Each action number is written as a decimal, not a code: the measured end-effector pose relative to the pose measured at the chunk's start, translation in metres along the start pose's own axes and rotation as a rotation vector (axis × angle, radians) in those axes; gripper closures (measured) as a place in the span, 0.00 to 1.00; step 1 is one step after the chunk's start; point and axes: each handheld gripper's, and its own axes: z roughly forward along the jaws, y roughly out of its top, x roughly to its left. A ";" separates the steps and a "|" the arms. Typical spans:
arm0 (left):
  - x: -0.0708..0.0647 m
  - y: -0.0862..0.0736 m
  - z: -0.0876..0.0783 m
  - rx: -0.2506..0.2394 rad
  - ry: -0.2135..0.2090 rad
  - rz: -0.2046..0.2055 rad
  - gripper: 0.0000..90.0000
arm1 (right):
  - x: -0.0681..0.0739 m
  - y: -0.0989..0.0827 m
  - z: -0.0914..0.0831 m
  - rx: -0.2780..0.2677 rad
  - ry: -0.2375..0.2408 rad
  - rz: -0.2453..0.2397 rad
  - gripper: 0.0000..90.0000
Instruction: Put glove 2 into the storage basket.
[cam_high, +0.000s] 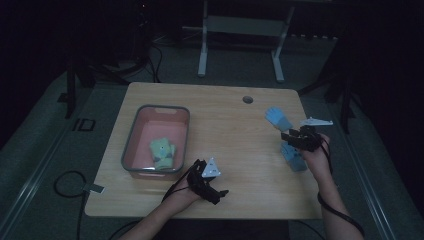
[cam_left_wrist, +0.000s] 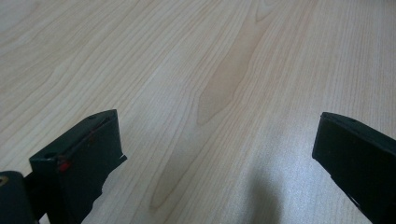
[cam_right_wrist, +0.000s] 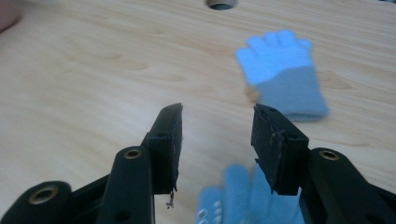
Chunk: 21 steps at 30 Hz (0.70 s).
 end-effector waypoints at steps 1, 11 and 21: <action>0.000 0.000 0.000 -0.003 0.002 -0.001 0.02 | -0.002 0.002 0.003 -0.002 -0.018 0.008 0.59; 0.001 -0.002 0.000 -0.016 0.008 -0.006 0.02 | -0.019 0.026 0.044 0.039 -0.162 0.147 0.56; -0.001 -0.005 0.003 -0.026 0.005 0.004 0.02 | -0.035 0.040 0.085 0.101 -0.221 0.199 0.57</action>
